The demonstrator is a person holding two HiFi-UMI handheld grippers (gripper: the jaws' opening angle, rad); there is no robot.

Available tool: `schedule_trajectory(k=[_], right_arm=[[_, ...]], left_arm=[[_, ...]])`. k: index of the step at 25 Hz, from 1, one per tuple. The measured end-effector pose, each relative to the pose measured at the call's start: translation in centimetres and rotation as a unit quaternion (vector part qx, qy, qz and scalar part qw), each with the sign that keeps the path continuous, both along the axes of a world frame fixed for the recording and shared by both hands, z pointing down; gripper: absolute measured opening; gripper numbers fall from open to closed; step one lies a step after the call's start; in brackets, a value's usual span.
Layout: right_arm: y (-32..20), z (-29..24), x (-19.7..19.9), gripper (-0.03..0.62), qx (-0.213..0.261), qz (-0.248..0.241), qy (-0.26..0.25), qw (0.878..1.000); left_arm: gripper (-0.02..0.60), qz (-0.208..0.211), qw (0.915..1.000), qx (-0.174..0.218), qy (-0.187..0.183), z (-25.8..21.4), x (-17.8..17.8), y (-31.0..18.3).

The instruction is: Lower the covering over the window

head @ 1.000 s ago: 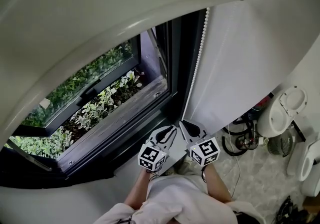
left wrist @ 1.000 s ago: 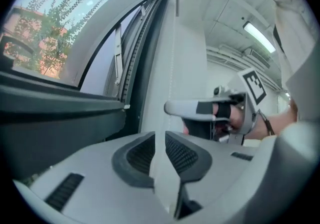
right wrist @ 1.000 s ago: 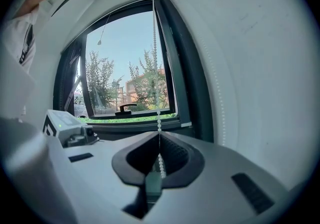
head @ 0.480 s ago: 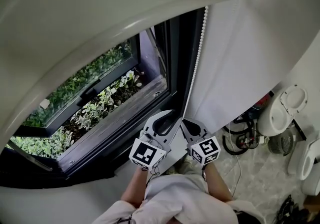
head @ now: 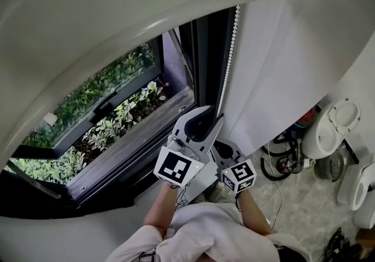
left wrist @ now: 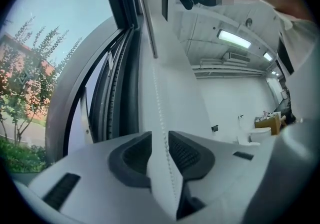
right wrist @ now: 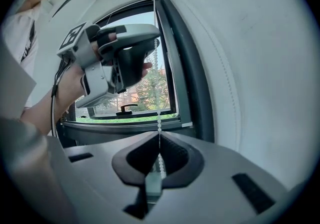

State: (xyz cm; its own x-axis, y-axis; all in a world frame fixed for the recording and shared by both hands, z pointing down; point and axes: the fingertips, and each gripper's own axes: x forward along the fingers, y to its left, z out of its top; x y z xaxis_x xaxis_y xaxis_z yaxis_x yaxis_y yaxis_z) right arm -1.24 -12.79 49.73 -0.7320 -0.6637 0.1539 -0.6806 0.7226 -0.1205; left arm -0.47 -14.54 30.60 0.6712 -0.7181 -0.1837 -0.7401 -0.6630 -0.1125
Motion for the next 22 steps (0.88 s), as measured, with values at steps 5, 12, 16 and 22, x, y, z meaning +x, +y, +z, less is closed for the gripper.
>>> schedule_trajectory(k=[5,12,16,22], right_arm=[[0.1,-0.1,0.0,-0.003,0.001,-0.002,0.000,1.000],[0.3,0.8,-0.2,-0.003,-0.005,-0.006,0.016,1.000],[0.5,2.5,0.0,-0.003,-0.023,-0.006,0.029,0.999],[0.7,4.7,0.0,-0.003,-0.045,-0.007,0.039,0.998]], left_arm=[[0.074,0.004,0.9997,0.023,-0.005,-2.1,0.7,-0.4],[0.017,0.001,0.9999,0.016,-0.004,-1.1,0.9,0.0],[0.017,-0.006,1.0000,0.000,-0.005,0.5,0.8,-0.1],[0.017,-0.011,0.9996,-0.020,-0.014,3.0,0.8,-0.1]])
